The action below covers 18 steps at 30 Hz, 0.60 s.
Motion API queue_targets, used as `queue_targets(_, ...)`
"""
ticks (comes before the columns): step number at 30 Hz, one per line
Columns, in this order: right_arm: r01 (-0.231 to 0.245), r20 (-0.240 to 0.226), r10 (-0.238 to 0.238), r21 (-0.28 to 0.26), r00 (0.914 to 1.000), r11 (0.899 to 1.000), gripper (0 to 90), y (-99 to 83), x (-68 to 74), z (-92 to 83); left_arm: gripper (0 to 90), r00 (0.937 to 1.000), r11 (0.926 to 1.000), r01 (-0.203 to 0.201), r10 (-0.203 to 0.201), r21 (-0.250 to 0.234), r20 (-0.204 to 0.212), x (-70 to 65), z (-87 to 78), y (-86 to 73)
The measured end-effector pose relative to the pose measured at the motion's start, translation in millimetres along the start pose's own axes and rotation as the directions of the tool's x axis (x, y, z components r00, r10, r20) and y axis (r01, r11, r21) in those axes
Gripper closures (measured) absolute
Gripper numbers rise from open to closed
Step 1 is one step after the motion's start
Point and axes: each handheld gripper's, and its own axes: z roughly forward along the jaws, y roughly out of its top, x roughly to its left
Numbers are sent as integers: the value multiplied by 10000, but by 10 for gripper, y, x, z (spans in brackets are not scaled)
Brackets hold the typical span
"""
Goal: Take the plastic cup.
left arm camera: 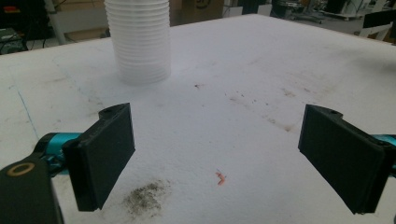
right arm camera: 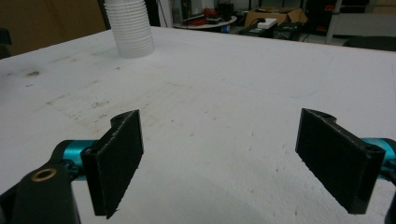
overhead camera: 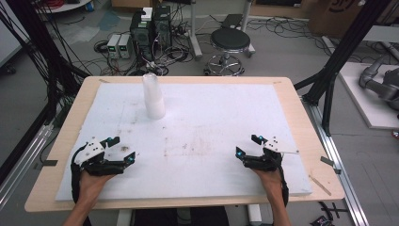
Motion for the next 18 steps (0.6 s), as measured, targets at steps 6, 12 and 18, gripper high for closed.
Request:
queue_targets(6, 63, 64, -63, 7, 10000, 10000, 151, 1, 3, 2, 106, 9999, 9999, 73, -72, -88, 110, 9, -7, -4)
queue_targets(12, 56, 37, -56, -17, 10000, 10000, 151, -1, 3, -2, 106, 9999, 9999, 75, -73, -138, 132, 9, -12, -5)
queue_targets(18, 18, 24, -18, 9, 10000, 10000, 151, 0, 1, 1, 106, 10000, 9999, 73, -73, -100, 43, 6, -6, -3)
